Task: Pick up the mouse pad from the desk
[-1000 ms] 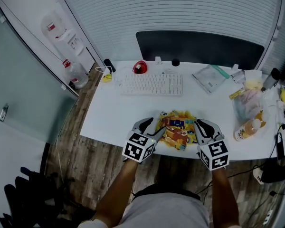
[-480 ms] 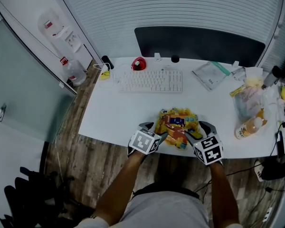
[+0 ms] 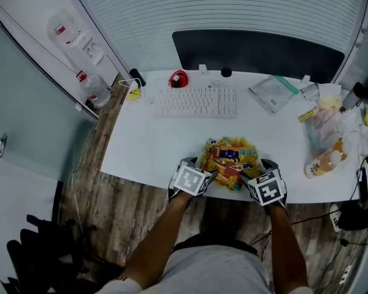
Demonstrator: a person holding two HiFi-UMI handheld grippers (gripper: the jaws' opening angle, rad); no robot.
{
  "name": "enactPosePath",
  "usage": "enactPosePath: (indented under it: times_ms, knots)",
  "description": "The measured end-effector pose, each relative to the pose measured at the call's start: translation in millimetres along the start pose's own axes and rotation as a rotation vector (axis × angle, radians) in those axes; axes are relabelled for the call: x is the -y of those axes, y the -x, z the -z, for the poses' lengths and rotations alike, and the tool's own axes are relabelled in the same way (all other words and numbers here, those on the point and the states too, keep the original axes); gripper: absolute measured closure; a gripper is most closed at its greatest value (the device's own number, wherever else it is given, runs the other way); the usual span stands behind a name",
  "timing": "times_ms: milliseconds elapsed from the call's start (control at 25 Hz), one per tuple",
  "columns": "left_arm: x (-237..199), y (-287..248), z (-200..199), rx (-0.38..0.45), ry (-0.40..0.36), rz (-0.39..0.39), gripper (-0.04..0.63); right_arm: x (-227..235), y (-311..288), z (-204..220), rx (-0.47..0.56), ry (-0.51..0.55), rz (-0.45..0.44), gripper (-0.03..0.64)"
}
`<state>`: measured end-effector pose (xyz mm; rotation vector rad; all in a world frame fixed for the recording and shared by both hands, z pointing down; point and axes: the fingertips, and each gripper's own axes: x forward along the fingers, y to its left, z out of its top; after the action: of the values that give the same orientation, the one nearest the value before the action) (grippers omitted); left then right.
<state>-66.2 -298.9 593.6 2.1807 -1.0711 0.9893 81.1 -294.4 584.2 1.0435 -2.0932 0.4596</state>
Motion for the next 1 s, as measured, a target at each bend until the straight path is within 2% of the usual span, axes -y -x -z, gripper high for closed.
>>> enactPosePath:
  times_ms: [160, 480, 760, 840, 1000]
  knots:
    - [0.9, -17.4, 8.3, 0.017, -0.009, 0.011, 0.212, -2.0, -5.6, 5.2, -0.014, -0.028, -0.004, 0.279]
    - [6.9, -7.4, 4.8, 0.013, -0.013, -0.024, 0.215, -4.1, -6.2, 5.6, 0.001, -0.071, -0.009, 0.282]
    - [8.9, -6.2, 4.6, 0.019, -0.018, -0.025, 0.222, -8.0, -4.9, 4.1, 0.003, -0.065, -0.004, 0.285]
    - [9.0, -6.1, 3.9, 0.023, -0.020, -0.026, 0.224, -9.7, -4.4, 3.3, 0.010, -0.074, -0.018, 0.301]
    - [9.1, -6.8, 4.5, 0.041, -0.024, -0.028, 0.224, -14.4, -0.2, 0.5, 0.046, -0.110, -0.068, 0.374]
